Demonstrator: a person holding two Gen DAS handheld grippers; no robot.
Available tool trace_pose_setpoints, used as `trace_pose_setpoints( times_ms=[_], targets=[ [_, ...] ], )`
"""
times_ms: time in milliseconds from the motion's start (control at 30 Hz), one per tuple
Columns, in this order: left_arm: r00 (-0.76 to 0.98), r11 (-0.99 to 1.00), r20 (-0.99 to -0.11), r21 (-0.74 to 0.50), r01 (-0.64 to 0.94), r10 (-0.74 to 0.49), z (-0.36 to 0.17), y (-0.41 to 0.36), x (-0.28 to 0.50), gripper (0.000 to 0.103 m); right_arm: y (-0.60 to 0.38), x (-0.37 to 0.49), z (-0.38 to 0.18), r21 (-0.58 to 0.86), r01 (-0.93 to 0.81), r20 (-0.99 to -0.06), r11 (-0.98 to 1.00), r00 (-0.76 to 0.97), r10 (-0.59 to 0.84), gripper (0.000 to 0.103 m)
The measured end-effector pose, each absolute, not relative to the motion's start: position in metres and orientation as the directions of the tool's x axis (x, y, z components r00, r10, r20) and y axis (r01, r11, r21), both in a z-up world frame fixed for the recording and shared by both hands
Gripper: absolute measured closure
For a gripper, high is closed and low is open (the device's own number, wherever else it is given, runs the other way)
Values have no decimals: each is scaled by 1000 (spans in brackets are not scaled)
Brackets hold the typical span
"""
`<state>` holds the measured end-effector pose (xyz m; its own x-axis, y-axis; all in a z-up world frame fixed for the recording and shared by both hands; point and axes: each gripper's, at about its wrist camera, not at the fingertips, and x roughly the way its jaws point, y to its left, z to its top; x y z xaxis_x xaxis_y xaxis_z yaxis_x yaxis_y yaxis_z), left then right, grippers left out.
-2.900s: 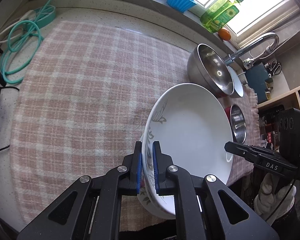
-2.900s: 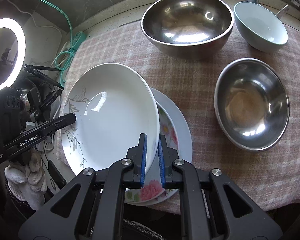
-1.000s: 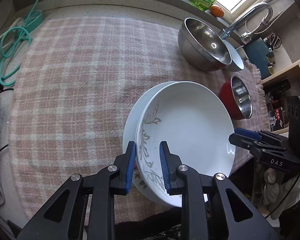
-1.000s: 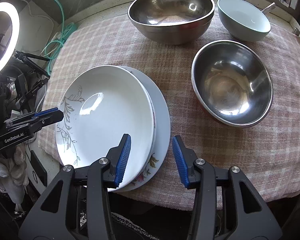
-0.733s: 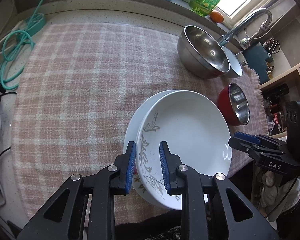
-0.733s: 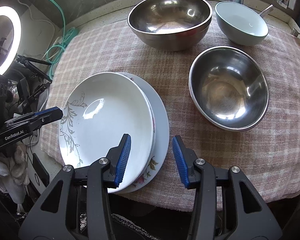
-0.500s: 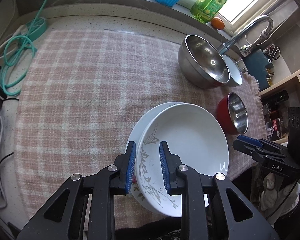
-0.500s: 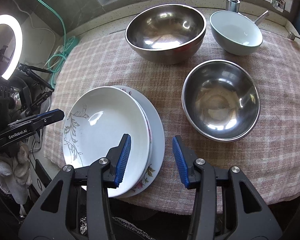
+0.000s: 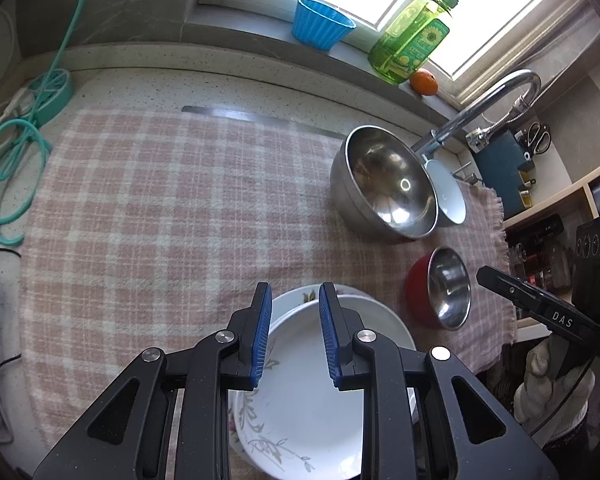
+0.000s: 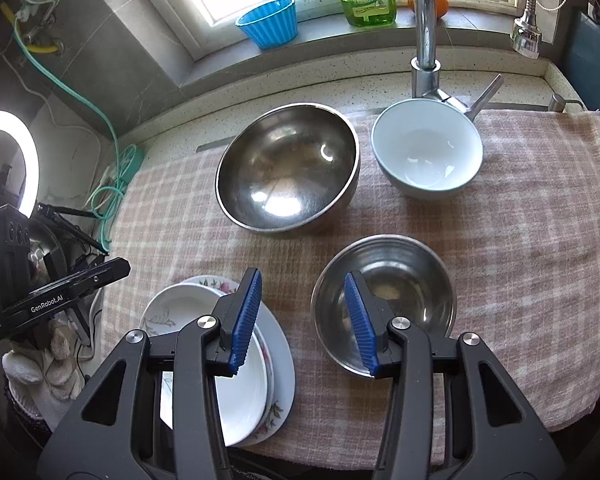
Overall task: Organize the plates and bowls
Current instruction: 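Open both grippers to release the grey-leaf plate on the stack, then move both grippers to the rim of the large steel bowl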
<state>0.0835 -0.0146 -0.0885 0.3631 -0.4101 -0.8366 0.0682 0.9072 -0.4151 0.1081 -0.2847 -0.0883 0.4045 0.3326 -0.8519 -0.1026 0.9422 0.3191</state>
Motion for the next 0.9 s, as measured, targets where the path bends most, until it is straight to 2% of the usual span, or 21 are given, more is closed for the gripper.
trace_pose_setpoints(
  times_ms=[233,500,900],
  targets=[
    [378,896,-817,-437,85,-435,-80,-35,120,81,-304,149,-95,357,-42,-850,933,400,343,58],
    [339,878,-816,-474,70,-467,-95,-51,164,81,-317,189,-118,419,21,-850,908,361,384,58],
    [292,894,-849,-445,57,-441,-117,-69,193,81,-322,212,-140,445,38,-855,895,314,412,58]
  ],
)
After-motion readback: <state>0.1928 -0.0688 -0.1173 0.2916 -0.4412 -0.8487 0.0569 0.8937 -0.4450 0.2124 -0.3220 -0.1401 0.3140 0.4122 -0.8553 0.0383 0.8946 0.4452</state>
